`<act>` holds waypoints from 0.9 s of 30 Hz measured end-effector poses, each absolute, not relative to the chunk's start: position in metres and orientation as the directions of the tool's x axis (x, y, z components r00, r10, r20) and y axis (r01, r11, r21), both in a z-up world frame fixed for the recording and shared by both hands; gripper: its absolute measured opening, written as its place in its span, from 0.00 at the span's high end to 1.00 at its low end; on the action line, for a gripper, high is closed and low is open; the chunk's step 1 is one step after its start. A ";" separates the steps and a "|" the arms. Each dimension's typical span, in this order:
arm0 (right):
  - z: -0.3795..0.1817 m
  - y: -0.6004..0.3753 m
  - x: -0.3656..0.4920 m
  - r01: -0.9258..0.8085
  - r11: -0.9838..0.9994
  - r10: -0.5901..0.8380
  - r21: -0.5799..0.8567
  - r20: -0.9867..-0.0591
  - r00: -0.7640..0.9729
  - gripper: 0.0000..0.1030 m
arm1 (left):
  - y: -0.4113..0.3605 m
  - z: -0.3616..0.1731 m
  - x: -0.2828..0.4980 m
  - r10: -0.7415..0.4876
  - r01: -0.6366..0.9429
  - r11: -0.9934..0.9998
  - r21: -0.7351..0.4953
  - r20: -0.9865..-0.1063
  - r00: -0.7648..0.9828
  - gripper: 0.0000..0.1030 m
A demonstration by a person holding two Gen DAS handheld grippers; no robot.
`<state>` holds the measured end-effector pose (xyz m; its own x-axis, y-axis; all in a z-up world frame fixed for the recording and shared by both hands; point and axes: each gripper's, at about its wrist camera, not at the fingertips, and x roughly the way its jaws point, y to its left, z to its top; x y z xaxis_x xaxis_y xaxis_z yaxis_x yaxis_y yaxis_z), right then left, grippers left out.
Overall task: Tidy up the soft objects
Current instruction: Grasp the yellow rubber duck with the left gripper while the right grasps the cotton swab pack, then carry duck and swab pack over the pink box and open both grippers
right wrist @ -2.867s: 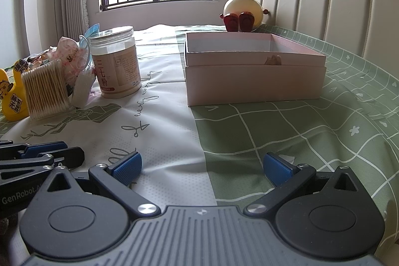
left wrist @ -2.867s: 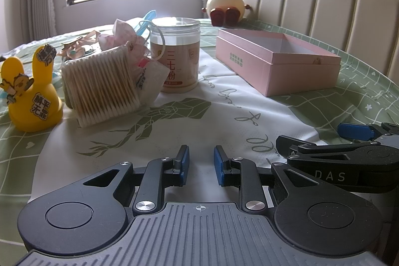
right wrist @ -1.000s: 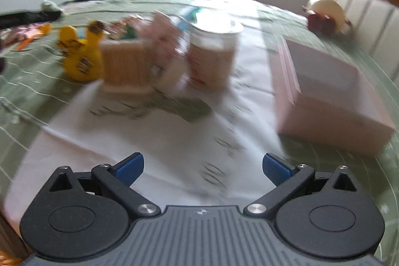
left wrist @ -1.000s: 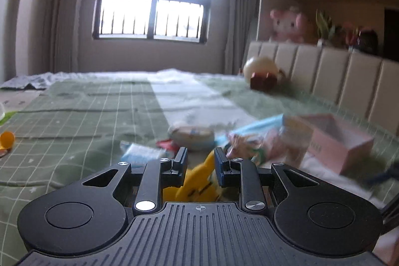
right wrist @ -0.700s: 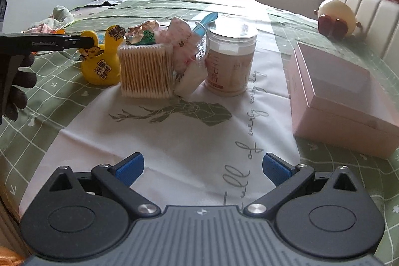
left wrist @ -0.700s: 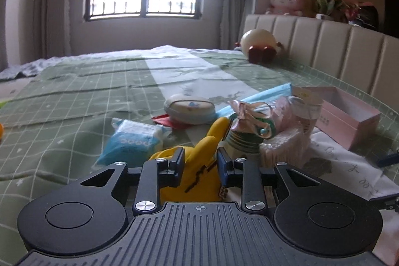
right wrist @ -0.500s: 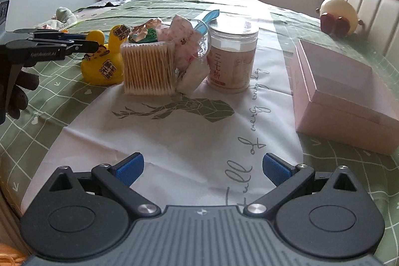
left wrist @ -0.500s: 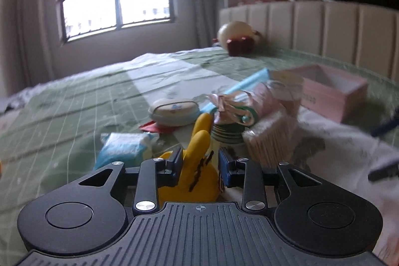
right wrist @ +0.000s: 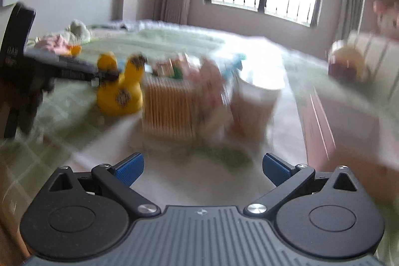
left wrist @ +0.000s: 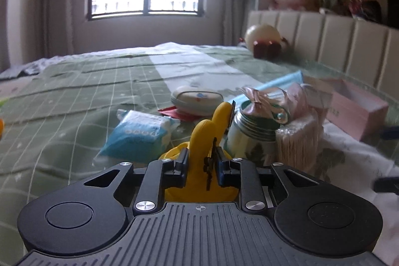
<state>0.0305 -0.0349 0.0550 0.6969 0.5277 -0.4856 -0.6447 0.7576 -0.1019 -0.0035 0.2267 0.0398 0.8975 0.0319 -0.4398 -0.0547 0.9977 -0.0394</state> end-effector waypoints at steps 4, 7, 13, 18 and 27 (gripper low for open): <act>0.056 0.012 0.054 -0.646 0.762 0.552 -0.040 -0.481 0.681 0.01 | 0.225 0.040 -0.012 0.046 -0.067 0.997 -0.036 -0.418 0.907 0.78; 0.050 0.041 0.070 -0.615 0.788 0.519 -0.044 -0.492 0.700 0.04 | 0.227 0.041 -0.017 0.036 -0.065 0.996 -0.057 -0.402 0.915 0.79; 0.057 0.052 0.089 -0.646 0.763 0.509 -0.026 -0.592 0.625 0.33 | 0.235 0.056 -0.024 0.055 -0.085 0.994 -0.069 -0.356 0.933 0.81; 0.133 0.000 0.092 -0.700 0.713 0.632 0.043 -0.472 0.614 0.33 | 0.230 0.110 -0.013 0.108 -0.094 0.994 0.062 -0.283 0.953 0.82; 0.219 -0.147 0.159 -0.522 0.852 0.480 -0.048 -0.328 0.814 0.33 | 0.128 0.227 0.051 0.022 0.009 0.966 0.257 -0.119 0.993 0.82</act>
